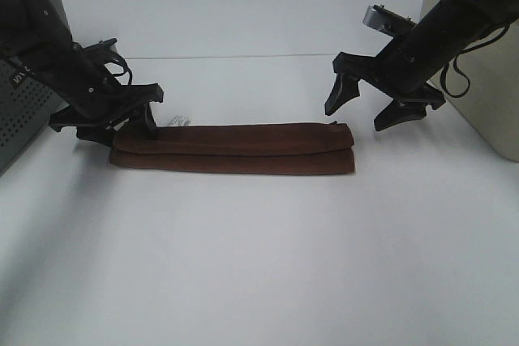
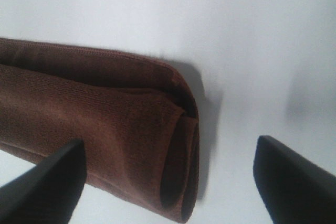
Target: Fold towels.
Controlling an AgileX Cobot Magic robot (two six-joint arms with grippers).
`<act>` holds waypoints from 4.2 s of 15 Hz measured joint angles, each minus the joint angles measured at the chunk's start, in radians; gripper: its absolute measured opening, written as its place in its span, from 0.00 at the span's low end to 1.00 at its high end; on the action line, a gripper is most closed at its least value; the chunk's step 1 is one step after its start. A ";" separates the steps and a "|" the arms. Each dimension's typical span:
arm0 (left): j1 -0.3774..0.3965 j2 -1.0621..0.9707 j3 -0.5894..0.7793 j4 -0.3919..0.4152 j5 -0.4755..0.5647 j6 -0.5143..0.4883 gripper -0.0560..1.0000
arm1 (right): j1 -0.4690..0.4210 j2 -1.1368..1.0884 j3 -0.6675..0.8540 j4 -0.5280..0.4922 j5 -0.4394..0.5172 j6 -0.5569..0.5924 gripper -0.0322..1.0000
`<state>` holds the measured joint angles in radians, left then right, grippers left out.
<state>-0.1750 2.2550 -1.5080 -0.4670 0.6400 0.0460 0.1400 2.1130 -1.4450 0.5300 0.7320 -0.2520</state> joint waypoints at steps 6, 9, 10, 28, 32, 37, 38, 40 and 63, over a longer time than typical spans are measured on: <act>0.000 -0.006 0.000 0.016 -0.003 0.000 0.12 | 0.000 0.000 0.000 0.000 0.000 0.000 0.82; 0.000 -0.078 -0.006 0.166 0.043 -0.062 0.12 | 0.000 0.000 0.000 0.000 0.000 0.000 0.82; 0.000 -0.106 -0.023 0.219 0.079 -0.102 0.12 | 0.000 0.000 0.000 0.000 0.000 0.000 0.82; -0.336 0.008 -0.353 0.090 0.113 -0.490 0.44 | 0.000 -0.148 0.000 0.005 0.154 0.006 0.82; -0.372 0.014 -0.353 -0.090 -0.048 -0.470 0.63 | 0.000 -0.148 0.000 0.012 0.160 0.024 0.82; -0.277 -0.065 -0.355 -0.049 -0.064 -0.286 0.64 | 0.045 -0.141 0.000 0.263 0.203 -0.084 0.82; -0.261 -0.074 -0.356 -0.040 -0.064 -0.282 0.64 | 0.061 -0.135 0.000 0.299 0.202 -0.098 0.82; -0.205 -0.094 -0.358 -0.011 -0.050 -0.281 0.64 | 0.123 -0.102 0.000 0.442 0.177 -0.186 0.82; -0.116 -0.298 -0.358 0.415 0.538 -0.258 0.64 | 0.185 -0.195 0.000 -0.262 0.163 0.261 0.79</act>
<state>-0.2910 1.9570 -1.8660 -0.0520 1.1780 -0.2120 0.3250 1.9180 -1.4450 0.2680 0.8950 0.0090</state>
